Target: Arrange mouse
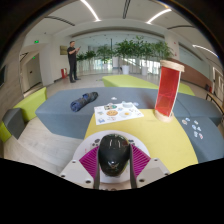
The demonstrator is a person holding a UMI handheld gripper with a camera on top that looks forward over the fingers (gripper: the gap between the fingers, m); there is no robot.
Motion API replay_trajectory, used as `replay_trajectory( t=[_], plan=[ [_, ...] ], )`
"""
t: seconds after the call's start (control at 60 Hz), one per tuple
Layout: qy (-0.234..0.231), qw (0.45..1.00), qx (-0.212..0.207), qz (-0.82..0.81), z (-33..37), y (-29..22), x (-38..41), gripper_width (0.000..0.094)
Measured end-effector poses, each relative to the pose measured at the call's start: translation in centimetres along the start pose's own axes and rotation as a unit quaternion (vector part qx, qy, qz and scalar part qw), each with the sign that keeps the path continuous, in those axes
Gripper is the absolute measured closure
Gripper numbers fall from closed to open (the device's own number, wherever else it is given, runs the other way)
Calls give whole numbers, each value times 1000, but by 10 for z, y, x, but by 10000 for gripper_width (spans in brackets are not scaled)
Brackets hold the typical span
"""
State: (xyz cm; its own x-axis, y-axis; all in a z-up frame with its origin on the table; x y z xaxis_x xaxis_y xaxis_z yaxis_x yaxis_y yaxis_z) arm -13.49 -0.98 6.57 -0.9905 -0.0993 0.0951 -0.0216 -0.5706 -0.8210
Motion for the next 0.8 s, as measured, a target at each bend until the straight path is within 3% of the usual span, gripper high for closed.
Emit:
replay_trajectory(
  t=[0.133,0.2,0.3,0.383,0.433,0.8],
  plan=[
    [16,999,47,4,-19,46,-3,515],
    [11,998,49,23,-17,43,-1,510],
    [12,996,83,35,-17,40,-4,348],
    [7,995,96,40,-5,38,-6,70],
    [-3,995,82,51,9,33,-4,119],
    [-50,994,16,100,173,43,8,104]
  ],
)
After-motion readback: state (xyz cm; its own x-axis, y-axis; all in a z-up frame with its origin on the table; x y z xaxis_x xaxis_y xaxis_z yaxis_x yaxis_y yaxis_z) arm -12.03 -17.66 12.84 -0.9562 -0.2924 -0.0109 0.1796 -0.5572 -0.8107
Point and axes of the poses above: the point between the fingertips, and its own axes, seen from behind it with the camera up: x to the left, y down, z backward, against the way the camera looks, the point moved 5 cm from there along z, backward, against the way the camera looks, and after that the axes turned 4 degrees about -z, right-handed, at the moved point
